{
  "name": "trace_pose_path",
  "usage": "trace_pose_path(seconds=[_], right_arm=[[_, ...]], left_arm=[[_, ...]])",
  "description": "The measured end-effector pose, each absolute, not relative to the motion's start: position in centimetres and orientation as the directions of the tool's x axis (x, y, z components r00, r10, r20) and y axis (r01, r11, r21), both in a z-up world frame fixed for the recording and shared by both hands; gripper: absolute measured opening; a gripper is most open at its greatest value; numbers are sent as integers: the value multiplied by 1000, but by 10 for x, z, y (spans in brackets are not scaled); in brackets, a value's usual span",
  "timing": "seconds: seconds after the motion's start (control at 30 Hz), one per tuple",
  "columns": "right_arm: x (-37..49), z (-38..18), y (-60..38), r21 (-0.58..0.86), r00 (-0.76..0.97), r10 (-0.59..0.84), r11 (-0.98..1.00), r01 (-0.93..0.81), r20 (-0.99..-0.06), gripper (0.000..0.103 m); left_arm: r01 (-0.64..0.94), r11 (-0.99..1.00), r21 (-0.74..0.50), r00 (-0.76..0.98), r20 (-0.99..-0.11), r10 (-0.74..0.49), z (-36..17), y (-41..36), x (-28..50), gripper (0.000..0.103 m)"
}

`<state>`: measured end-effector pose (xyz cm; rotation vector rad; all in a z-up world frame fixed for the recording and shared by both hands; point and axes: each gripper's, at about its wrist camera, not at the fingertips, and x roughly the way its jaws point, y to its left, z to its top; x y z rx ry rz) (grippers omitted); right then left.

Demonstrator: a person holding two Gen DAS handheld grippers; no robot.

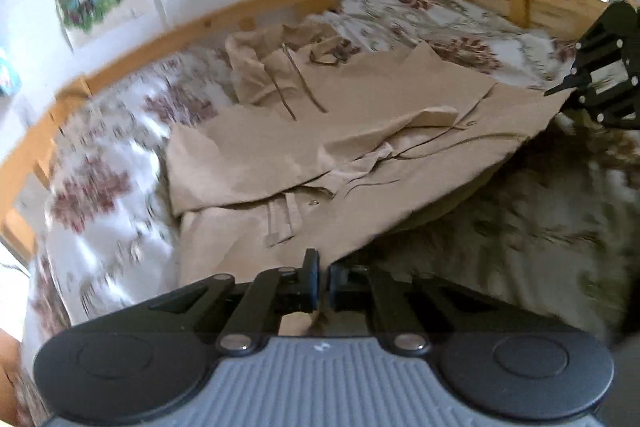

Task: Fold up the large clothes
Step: 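Grasp the jacket hem with the left tool and lift it toward the hood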

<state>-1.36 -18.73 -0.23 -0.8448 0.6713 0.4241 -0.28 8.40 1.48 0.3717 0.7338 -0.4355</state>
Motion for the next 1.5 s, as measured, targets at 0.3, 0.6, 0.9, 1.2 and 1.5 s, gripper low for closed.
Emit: trace_pose_path(seconds=[0.3, 0.6, 0.9, 1.2, 1.5], right_arm=[[-27, -17, -183, -438, 643, 110, 645, -627, -758, 24], [-28, 8, -209, -317, 587, 189, 692, -649, -787, 70], [38, 57, -242, -269, 681, 269, 773, -574, -681, 101], [235, 42, -280, -161, 821, 185, 935, -317, -541, 99], [458, -16, -309, 56, 874, 87, 996, -68, -479, 77]], left_arm=[[489, 869, -74, 517, -778, -357, -2, 110, 9, 18], [454, 886, -95, 511, -787, -346, 24, 116, 46, 73], [378, 924, 59, 653, -724, -221, 74, 79, 165, 100], [259, 961, 101, 791, -593, -151, 50, 36, 347, 102], [270, 961, 51, 814, -545, -200, 12, 18, 461, 102]])
